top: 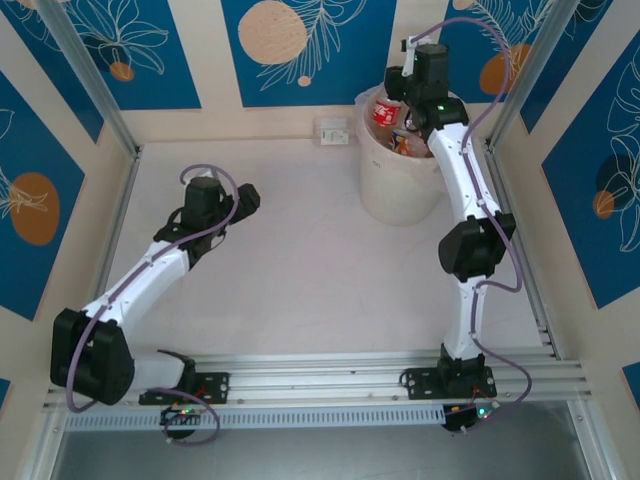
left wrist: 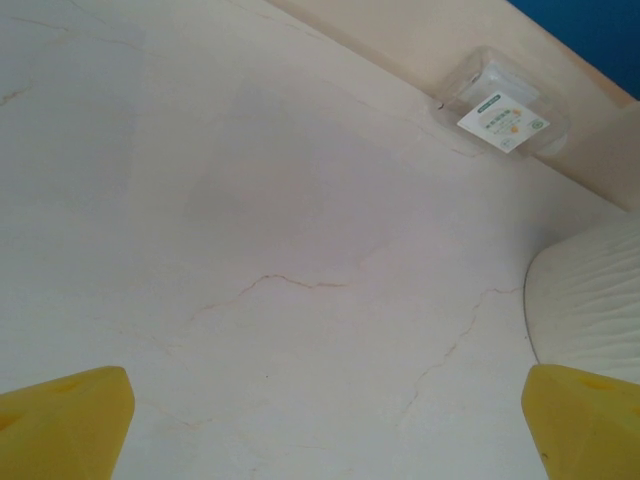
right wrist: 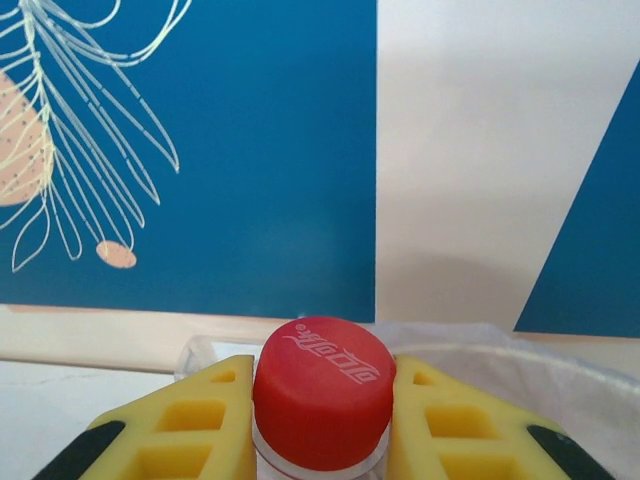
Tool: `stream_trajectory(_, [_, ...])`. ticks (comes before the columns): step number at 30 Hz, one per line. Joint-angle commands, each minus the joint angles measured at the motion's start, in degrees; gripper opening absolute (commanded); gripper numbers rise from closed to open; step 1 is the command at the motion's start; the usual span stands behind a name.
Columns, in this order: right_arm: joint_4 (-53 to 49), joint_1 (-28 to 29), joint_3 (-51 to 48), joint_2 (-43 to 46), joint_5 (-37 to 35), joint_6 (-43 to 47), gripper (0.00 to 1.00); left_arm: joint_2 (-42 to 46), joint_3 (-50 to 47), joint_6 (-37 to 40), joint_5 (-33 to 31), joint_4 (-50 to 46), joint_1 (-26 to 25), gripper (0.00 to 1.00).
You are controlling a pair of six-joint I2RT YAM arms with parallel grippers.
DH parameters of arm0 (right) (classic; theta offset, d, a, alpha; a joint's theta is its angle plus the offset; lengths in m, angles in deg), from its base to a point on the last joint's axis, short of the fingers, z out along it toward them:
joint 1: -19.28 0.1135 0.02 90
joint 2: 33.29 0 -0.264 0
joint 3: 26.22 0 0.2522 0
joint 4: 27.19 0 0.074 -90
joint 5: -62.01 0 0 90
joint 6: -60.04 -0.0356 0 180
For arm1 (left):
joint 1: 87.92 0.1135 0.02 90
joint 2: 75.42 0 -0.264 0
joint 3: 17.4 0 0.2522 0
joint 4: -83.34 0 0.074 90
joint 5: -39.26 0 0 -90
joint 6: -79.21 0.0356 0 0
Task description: Put the plastic bottles in the bin
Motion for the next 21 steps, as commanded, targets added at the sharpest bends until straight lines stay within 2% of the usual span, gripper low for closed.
stream_trajectory(1, [3.3,-0.5,-5.4,3.5,-3.0,1.7,0.08,-1.3,3.3,1.3,1.1,1.1,0.4,1.00])
stream_trajectory(5, [2.6,-1.0,-6.3,4.3,-3.0,0.7,0.14,-3.7,6.0,1.6,2.2,1.4,0.4,1.00])
stream_trajectory(11, [-7.0,-2.1,1.0,1.3,-10.1,-3.4,0.09,-8.0,8.7,-0.7,5.5,3.1,0.4,1.00])
stream_trajectory(15, [-7.6,-3.1,-3.6,2.9,-11.1,-6.7,0.09,-9.9,9.6,-1.4,6.0,4.3,0.1,1.00])
stream_trajectory(18, [-7.2,-3.6,-6.5,3.9,-11.0,-7.8,0.17,-11.9,11.7,-1.5,6.7,4.2,0.0,1.00])
stream_trajectory(21, [-7.4,-3.6,-7.2,4.3,-10.8,-7.7,0.18,-14.3,13.9,-2.3,7.7,4.4,-0.1,1.00])
